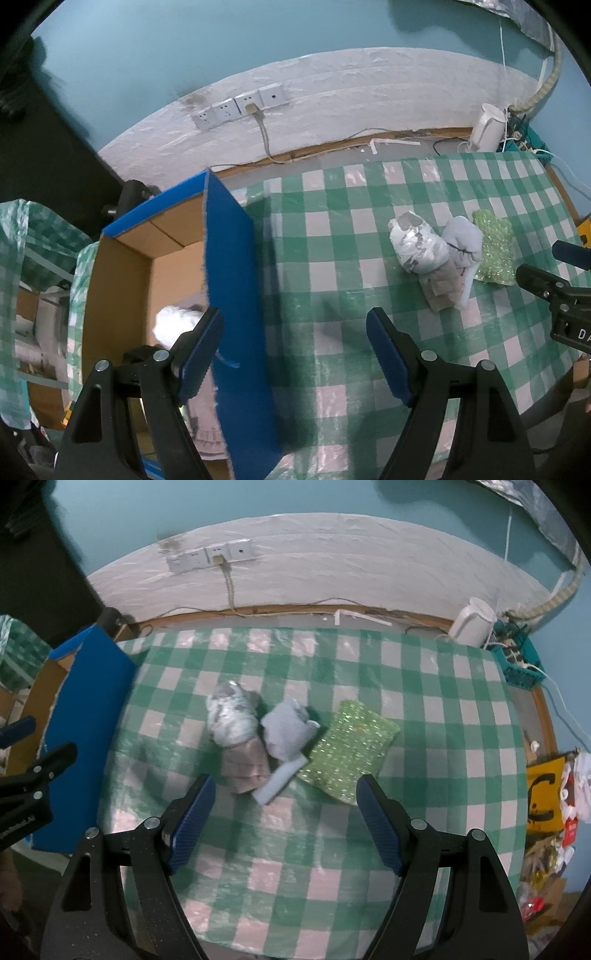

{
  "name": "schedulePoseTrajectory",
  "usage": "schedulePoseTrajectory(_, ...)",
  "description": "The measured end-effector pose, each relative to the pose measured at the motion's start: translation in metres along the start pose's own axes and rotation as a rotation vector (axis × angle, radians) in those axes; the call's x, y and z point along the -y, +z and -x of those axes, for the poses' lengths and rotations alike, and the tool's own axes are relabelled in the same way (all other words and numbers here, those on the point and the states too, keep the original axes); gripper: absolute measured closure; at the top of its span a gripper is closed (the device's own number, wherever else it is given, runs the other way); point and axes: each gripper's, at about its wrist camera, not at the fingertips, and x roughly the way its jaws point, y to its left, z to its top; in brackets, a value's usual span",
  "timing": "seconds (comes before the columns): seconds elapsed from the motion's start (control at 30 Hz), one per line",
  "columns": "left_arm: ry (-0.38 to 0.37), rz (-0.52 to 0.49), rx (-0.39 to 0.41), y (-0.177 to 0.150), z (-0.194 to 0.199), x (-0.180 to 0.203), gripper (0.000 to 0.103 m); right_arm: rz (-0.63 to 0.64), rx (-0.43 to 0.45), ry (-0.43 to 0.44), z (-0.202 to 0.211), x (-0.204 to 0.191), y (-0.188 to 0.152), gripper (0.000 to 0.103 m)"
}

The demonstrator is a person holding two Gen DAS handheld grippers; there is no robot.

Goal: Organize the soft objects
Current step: 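Move both tools back over the remaining socks, mesh pad and foam tube, then grasp the green mesh pad with right tool while left tool grasps grey sock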

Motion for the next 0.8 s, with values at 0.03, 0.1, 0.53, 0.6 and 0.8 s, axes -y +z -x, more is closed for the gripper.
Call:
schedulePoseTrajectory(0.03,-0.003,0.000,-0.006,0.001,-0.002,0.003,0.023,-0.006,-0.004,-0.006,-0.002,0.003,0.000,0.025)
schedulePoseTrajectory(0.1,-0.011,-0.003,-0.020,0.003,-0.008,0.008,0.023,-0.017,-0.012,-0.013,-0.006,0.010,-0.001,0.025)
schedulePoseTrajectory(0.53,-0.034,-0.019,-0.097,0.021,-0.053,0.048,0.023,-0.093,-0.070,-0.064,-0.046,0.051,0.003,0.025)
schedulePoseTrajectory(0.6,-0.040,-0.008,-0.109,0.025,-0.061,0.052,0.023,-0.109,-0.077,-0.067,-0.054,0.057,0.006,0.025)
schedulePoseTrajectory(0.8,-0.082,0.050,-0.146,0.034,-0.083,0.056,0.023,-0.165,-0.092,-0.065,-0.078,0.068,0.016,0.025)
